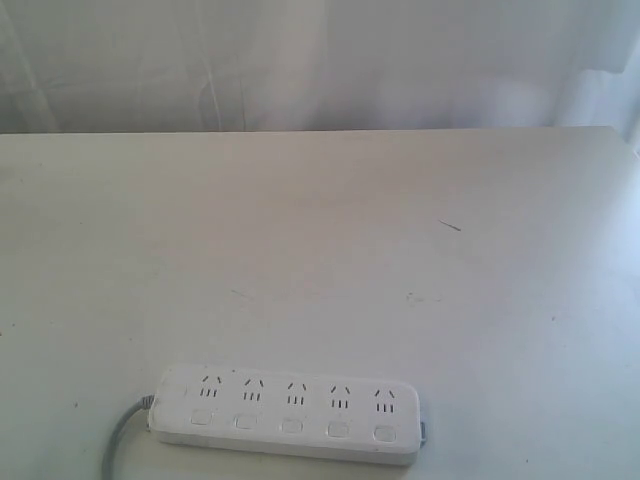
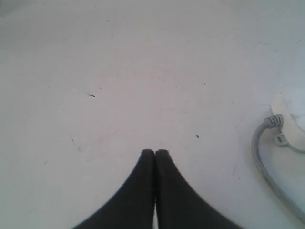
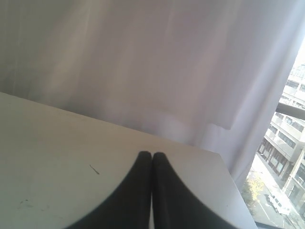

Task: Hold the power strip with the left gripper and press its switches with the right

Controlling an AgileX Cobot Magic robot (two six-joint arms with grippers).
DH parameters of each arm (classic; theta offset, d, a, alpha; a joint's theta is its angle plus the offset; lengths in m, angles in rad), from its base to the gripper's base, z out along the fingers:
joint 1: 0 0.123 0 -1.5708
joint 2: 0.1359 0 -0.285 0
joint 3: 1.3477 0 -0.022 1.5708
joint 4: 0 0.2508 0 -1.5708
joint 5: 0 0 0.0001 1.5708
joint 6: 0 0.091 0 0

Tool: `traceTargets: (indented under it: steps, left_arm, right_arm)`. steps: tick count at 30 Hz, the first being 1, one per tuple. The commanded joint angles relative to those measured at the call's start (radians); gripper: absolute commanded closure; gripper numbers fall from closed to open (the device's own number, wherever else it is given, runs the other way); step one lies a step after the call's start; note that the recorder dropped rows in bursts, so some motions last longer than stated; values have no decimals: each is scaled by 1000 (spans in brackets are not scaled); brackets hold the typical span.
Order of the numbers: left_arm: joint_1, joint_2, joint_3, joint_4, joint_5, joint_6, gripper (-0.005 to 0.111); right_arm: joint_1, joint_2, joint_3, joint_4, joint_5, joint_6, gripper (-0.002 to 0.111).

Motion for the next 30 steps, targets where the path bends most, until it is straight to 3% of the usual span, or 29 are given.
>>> traceTargets:
  steps: [1, 10, 15, 18, 25, 28, 30]
  left_arm:
    - [-6, -4, 4, -1, 16, -9, 107]
    - [-6, -4, 4, -1, 16, -9, 107]
    - [-6, -4, 4, -1, 16, -9, 107]
    - [-6, -4, 4, -1, 16, -9, 107]
    - [-6, -4, 4, -1, 16, -9, 107]
    - [-6, -4, 4, -1, 16, -9, 107]
    - [-6, -4, 4, -1, 16, -9, 107]
  right_arm:
    - [-4, -4, 5, -4, -5, 2, 108]
    - [-4, -4, 5, -4, -7, 2, 108]
    - [-4, -4, 5, 12, -149, -8, 108]
    - [-4, -4, 5, 196, -201, -168, 108]
    - [-4, -4, 5, 1140, -155, -1115, 108]
    - [-4, -4, 5, 1381, -79, -1342, 108]
    - [-4, -4, 5, 1421, 32, -1360, 108]
